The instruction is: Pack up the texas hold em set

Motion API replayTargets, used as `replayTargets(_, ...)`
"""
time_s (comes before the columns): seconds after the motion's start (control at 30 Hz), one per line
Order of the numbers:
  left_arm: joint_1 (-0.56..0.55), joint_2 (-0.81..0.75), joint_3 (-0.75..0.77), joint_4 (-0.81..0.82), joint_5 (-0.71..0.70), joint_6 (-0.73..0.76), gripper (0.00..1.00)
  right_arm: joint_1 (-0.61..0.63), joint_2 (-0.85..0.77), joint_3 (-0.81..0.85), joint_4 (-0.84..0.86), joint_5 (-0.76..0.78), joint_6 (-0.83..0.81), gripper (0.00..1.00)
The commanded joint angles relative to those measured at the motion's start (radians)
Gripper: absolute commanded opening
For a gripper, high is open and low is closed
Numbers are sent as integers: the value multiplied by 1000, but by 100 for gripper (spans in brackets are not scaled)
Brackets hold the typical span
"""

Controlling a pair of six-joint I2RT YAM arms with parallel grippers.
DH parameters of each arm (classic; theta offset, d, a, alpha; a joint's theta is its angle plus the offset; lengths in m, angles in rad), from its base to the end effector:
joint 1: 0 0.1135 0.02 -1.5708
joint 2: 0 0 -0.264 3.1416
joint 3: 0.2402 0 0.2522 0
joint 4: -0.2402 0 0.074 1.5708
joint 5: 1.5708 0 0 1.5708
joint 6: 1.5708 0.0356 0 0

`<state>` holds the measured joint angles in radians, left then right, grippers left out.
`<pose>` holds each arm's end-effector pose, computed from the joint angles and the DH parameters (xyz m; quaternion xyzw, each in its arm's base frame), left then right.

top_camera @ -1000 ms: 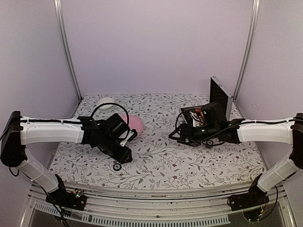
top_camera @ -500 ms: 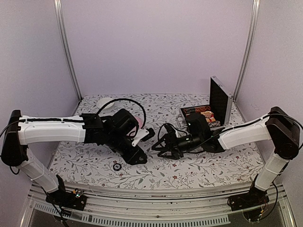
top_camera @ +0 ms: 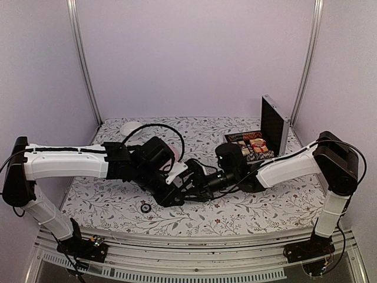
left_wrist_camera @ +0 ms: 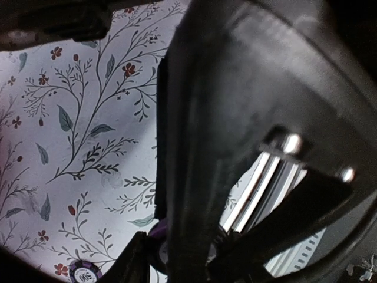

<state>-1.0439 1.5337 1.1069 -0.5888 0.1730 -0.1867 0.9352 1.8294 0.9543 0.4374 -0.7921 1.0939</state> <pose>0.1534 -0.2758 0.2378 0.4197 0.8616 -0.2254 0.1750 0.2053 0.3210 0.1772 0.1447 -0.7924 -0.5924 0.0150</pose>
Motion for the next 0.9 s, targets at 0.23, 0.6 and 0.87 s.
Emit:
replayTargets(0.23,-21,4,14,21,-42,12,4,25,13,31,17,-4,-43,3)
replayTargets(0.6,96,-177,-187,96,-289,-117,87,-165,-202,161,-798,643,-588,2)
replayTargets(0.87,236,-244,-293,128,-237,-225,88,-434,-168,232,-904,825,-893,2)
